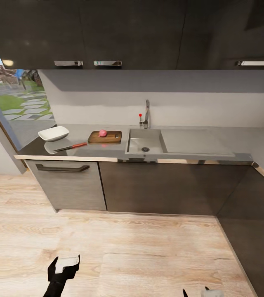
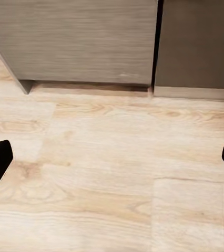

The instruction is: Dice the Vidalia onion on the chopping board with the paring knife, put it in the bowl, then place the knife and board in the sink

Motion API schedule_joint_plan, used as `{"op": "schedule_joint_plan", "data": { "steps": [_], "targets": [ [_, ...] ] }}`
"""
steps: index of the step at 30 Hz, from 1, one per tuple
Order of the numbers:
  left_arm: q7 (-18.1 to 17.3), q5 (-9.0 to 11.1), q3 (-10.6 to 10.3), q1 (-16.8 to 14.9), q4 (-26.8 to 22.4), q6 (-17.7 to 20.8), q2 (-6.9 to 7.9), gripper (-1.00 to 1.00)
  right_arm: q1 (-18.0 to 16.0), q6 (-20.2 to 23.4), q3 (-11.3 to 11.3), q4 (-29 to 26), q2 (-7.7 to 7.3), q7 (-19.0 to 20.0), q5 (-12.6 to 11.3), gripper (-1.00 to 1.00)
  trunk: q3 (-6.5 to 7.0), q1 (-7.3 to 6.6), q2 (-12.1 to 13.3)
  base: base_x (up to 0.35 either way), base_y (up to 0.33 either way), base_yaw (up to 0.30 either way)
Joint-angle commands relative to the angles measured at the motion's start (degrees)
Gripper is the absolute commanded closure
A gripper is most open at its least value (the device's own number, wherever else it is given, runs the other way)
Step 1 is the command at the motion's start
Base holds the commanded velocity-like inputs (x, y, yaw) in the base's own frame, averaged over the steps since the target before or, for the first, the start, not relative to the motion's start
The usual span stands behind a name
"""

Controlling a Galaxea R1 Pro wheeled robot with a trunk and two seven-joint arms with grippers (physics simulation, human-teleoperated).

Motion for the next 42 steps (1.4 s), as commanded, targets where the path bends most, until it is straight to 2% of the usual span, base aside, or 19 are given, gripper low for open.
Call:
{"op": "schedule_joint_plan", "data": {
  "steps": [1,7,11,14,22,31,42],
  "targets": [
    [0.19,0.30,-0.25,-0.05,0.22,-0.36,-0.02,-1.00,-0.04,-0.94,0.26,0.48,-0.01,0.12,-0.53,-1.00,-0.06,0.00,-0.04,0.000,0.000,0.000],
    [0.78,0.34,-0.24,0.02,0.22,0.03,-0.01,-1.00,-0.04,-2.36,0.31,1.18,0.38,-1.63,-0.65,-1.00,0.15,0.00,-0.04,-0.104,0.011,0.000],
    [0.74,0.32,-0.24,0.00,0.22,5.72,0.03,-1.00,-0.04,-2.43,0.32,1.20,0.41,-1.97,-0.66,-1.00,0.48,0.00,-0.04,-0.258,0.127,0.000],
    [0.72,0.32,-0.24,0.02,0.22,7.53,-0.01,-1.00,-0.04,-2.43,0.32,1.20,0.41,-2.02,-0.66,-1.00,0.75,0.00,-0.04,-0.272,0.175,0.000],
    [0.71,0.38,-0.24,0.02,0.21,7.90,0.06,-1.00,-0.04,-2.44,0.32,1.28,0.41,-2.03,-0.58,-1.00,1.47,0.00,-0.04,-0.196,0.206,0.000],
    [0.78,0.39,-0.20,0.02,0.14,8.01,0.07,-1.00,-0.04,-2.44,0.40,1.33,0.41,-2.03,-0.57,-1.00,2.25,0.00,-0.04,0.195,0.175,0.000],
    [0.80,0.39,-0.15,0.02,0.13,8.01,0.15,-1.00,-0.04,-2.44,0.41,1.38,0.43,-2.03,-0.57,-1.00,2.36,0.00,-0.04,0.283,0.156,0.000]
  ]
}}
